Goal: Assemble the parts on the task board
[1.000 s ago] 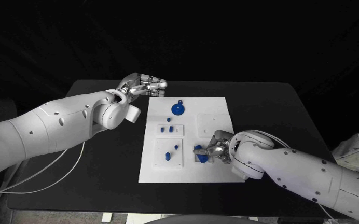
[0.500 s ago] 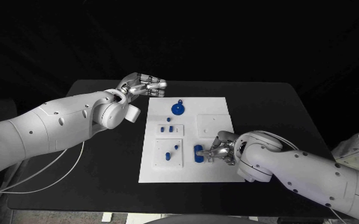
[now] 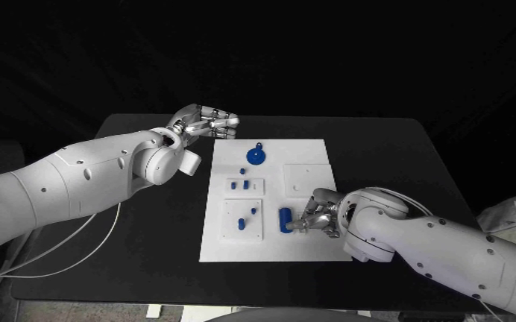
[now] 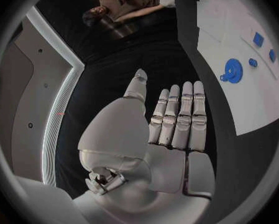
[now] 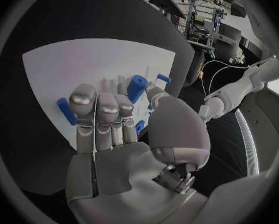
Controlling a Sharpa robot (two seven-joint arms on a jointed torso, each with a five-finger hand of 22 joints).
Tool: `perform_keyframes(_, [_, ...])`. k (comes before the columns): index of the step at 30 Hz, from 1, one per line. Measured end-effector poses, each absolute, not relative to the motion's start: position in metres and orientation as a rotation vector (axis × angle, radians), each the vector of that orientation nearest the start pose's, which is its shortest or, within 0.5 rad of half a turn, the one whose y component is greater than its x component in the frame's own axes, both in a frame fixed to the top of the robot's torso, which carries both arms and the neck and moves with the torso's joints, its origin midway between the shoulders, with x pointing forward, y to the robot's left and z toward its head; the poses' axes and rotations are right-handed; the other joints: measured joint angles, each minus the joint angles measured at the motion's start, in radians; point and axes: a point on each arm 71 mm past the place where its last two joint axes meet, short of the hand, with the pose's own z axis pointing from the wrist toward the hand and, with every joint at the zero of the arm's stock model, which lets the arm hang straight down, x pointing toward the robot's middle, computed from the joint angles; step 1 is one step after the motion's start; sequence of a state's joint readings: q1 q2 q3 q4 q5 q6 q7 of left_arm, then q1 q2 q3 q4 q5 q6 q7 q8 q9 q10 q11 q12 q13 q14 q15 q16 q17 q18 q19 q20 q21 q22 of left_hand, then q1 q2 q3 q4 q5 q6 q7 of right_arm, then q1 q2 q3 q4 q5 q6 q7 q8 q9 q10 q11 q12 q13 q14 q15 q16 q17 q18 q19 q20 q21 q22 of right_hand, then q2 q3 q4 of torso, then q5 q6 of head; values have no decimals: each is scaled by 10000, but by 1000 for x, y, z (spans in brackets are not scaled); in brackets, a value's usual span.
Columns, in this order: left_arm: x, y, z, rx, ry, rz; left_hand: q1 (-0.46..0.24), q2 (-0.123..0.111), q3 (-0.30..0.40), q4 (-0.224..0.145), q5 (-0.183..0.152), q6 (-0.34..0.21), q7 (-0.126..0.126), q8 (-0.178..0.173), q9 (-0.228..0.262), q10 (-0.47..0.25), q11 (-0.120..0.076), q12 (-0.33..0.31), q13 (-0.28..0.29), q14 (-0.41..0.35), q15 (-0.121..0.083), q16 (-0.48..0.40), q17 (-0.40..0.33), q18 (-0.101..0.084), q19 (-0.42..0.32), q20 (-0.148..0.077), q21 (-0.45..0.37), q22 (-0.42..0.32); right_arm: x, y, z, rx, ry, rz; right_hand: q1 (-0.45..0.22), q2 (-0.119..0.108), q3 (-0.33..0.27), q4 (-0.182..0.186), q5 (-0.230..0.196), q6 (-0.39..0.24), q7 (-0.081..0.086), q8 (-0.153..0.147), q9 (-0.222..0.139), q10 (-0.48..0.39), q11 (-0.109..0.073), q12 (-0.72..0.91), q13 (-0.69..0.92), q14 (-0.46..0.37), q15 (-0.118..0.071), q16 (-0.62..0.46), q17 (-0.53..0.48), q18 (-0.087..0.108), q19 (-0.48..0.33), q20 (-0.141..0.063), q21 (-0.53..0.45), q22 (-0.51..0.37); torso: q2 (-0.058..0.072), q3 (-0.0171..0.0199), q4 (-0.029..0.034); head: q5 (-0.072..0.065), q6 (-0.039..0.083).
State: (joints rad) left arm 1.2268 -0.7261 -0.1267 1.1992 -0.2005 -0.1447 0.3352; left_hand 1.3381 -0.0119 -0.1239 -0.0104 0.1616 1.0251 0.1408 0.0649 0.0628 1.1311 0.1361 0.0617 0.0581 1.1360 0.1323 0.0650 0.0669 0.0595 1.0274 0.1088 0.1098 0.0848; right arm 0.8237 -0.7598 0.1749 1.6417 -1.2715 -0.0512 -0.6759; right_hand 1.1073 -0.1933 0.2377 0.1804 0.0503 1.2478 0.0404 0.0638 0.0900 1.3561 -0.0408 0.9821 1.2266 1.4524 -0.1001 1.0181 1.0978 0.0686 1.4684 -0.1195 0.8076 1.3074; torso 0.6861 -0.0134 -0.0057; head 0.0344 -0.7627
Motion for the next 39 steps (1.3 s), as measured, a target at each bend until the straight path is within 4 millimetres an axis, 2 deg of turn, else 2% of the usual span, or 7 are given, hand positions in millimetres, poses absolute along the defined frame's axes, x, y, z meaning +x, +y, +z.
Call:
perform_keyframes(7, [535,239,-215,-9138,16048,-13637,0,0,0,0,0,0,0,0,0,0,0,0,0,0,0,0,0,-1,0,0,0,0,406,-154,-298,2939,23258,4513,2,1,214,-213,0,36,-36,0,-3,24,-23,0,22,0,0,0,1,0,0,0,0,0,1,0,-1,12,-8])
perform_keyframes(12, [535,239,-215,-9139,16059,-13635,0,0,0,-1,0,0,0,0,0,0,0,0,0,0,0,0,0,0,-36,36,0,-8,408,-153,-300,2939,23293,4496,-285,685,828,-70,0,37,-39,0,-34,39,-39,0,45,0,1,0,1,-1,0,0,0,0,2,-6,-2,5,-14])
perform_keyframes(17, [535,238,-215,-9138,16067,-13637,0,0,0,-1,0,0,0,0,0,0,0,0,0,0,0,0,0,0,-36,36,0,-8,411,-149,-303,2961,23320,4468,-316,842,1341,-762,0,68,-70,0,-63,75,-74,0,55,0,1,0,8,0,0,1,0,0,3,-7,5,-12,-24])
perform_keyframes(19, [535,238,-215,-9139,16070,-13634,-12,12,-4,3,0,0,0,0,0,0,0,0,0,0,0,0,0,0,-36,36,0,-8,412,-149,-304,2971,23323,4448,-714,905,1794,-1452,0,68,-71,0,-103,75,-74,0,74,0,1,0,7,-157,0,1,0,0,4,-9,6,-13,-32])
perform_keyframes(24, [535,239,-215,-9142,16074,-13629,-46,46,-28,26,0,0,0,0,0,0,0,0,0,0,0,0,0,0,-36,36,0,-7,414,-149,-307,3020,23321,4342,-902,1082,1844,-1525,0,73,-76,1,-100,75,-74,0,75,0,1,0,7,-157,0,1,0,0,4,-12,6,-13,-35])
perform_keyframes(28, [535,239,-215,-9144,16077,-13626,-46,46,-28,26,0,0,0,0,0,0,0,0,0,0,0,0,0,1,-36,36,0,-7,414,-149,-308,3022,23311,4316,-910,1090,1835,-1533,0,78,-82,2,-98,75,-75,0,84,0,2,0,6,-157,0,1,0,-1,3,-12,6,-9,-34])
perform_keyframes(39, [535,239,-215,-9148,16086,-13617,-46,46,-28,26,0,0,0,0,0,0,0,0,0,0,0,0,0,1,-36,36,0,-6,415,-153,-308,3043,23313,4293,-690,676,1720,-1719,0,94,-100,10,-77,74,-75,0,84,0,2,-36,-6,-157,-1,1,0,7,0,-6,-2,-18,-20])
